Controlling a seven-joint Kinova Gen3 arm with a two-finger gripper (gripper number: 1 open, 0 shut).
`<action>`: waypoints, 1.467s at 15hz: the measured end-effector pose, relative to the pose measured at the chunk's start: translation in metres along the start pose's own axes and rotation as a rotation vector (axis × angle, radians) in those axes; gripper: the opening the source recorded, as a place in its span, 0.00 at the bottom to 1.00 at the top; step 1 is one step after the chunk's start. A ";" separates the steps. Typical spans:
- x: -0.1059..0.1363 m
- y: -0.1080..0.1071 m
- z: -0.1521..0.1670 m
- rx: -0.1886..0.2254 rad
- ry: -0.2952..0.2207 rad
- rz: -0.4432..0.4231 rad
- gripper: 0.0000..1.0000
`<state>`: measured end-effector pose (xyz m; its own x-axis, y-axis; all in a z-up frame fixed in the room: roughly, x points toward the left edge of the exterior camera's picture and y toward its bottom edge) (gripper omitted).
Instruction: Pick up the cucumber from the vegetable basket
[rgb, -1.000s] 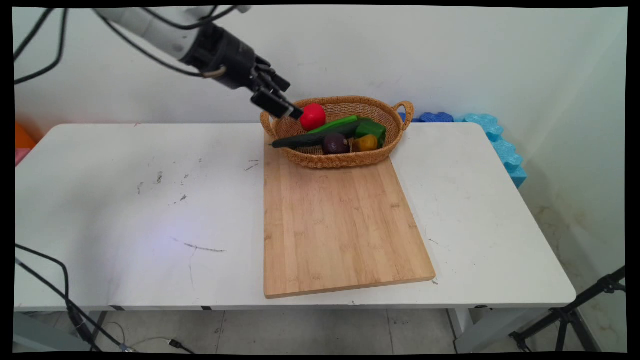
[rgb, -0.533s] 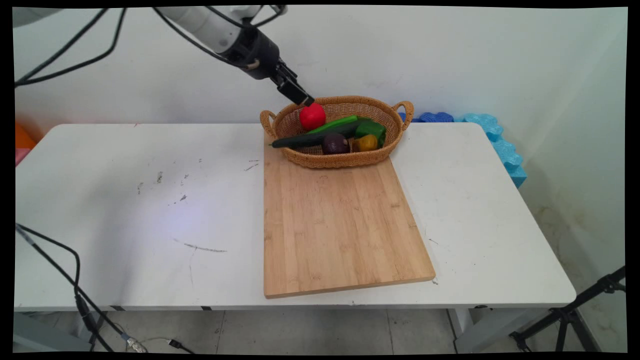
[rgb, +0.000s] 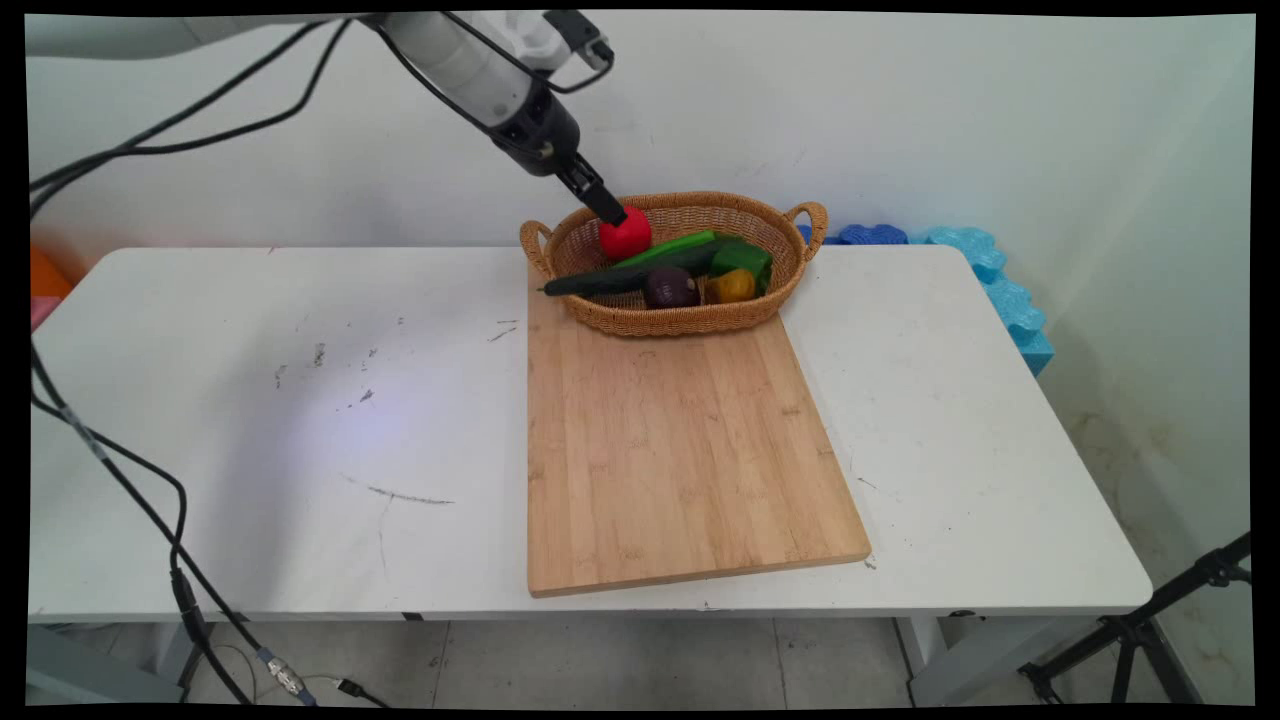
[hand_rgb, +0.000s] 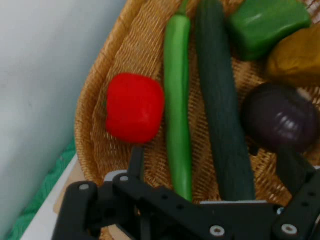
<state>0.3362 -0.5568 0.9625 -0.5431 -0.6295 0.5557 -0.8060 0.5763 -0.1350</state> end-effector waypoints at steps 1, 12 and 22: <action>0.001 -0.001 0.007 0.004 -0.015 -0.007 1.00; -0.006 0.006 0.064 -0.025 -0.127 -0.080 1.00; -0.010 0.014 0.084 -0.063 -0.147 -0.087 0.00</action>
<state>0.3104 -0.5866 0.8863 -0.5041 -0.7454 0.4362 -0.8377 0.5448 -0.0373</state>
